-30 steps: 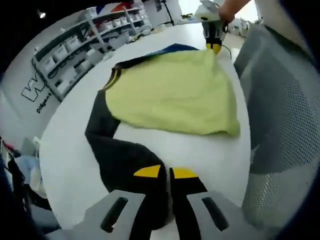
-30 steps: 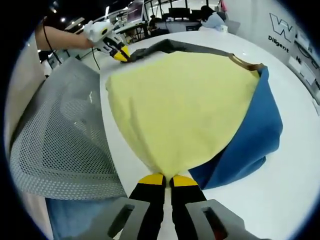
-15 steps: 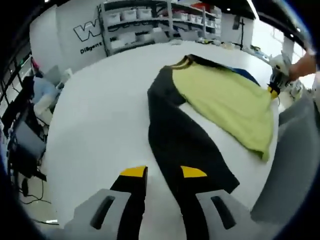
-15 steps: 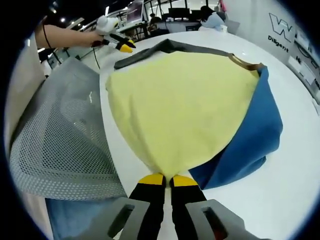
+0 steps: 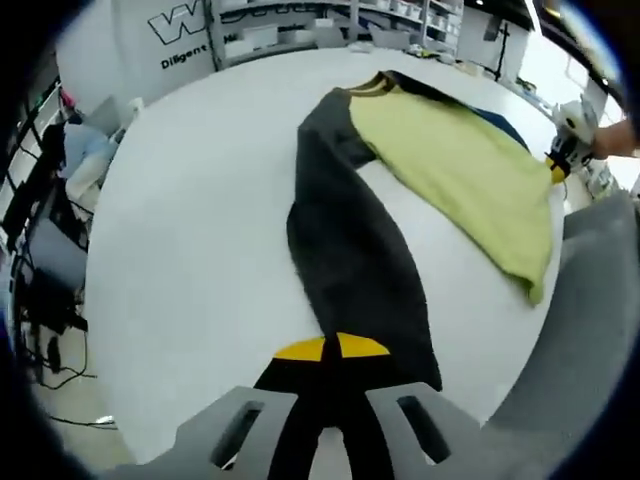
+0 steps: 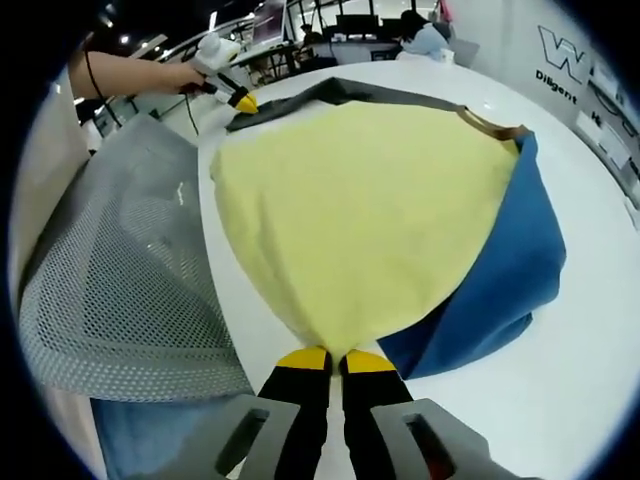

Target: Fold the garment on the visible template until the final outline fits inside the template.

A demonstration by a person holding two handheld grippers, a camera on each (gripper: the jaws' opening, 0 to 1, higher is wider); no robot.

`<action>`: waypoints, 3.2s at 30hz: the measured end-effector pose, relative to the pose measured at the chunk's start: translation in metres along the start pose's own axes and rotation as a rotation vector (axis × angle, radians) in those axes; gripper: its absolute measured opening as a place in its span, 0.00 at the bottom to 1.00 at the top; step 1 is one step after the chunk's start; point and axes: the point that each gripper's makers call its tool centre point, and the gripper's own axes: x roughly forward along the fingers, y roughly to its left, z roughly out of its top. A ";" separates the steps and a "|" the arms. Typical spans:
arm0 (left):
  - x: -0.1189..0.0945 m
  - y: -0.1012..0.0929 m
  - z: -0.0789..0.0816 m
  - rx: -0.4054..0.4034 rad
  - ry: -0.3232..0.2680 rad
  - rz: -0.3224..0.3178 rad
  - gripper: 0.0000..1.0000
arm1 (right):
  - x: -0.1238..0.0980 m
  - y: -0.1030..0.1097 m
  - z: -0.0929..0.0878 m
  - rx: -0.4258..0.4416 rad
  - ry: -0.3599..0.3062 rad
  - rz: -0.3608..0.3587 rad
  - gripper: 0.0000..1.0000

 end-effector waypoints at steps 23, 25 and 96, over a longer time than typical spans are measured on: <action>-0.007 0.119 0.008 0.064 0.225 0.148 0.08 | 0.000 0.003 0.000 0.011 0.022 0.024 0.00; -0.004 0.120 0.003 0.079 0.237 0.162 0.08 | 0.000 0.002 0.000 0.010 0.023 0.024 0.00; -0.022 -0.154 0.049 0.089 -0.115 -0.135 0.34 | -0.147 -0.114 0.111 0.616 -0.831 0.018 0.00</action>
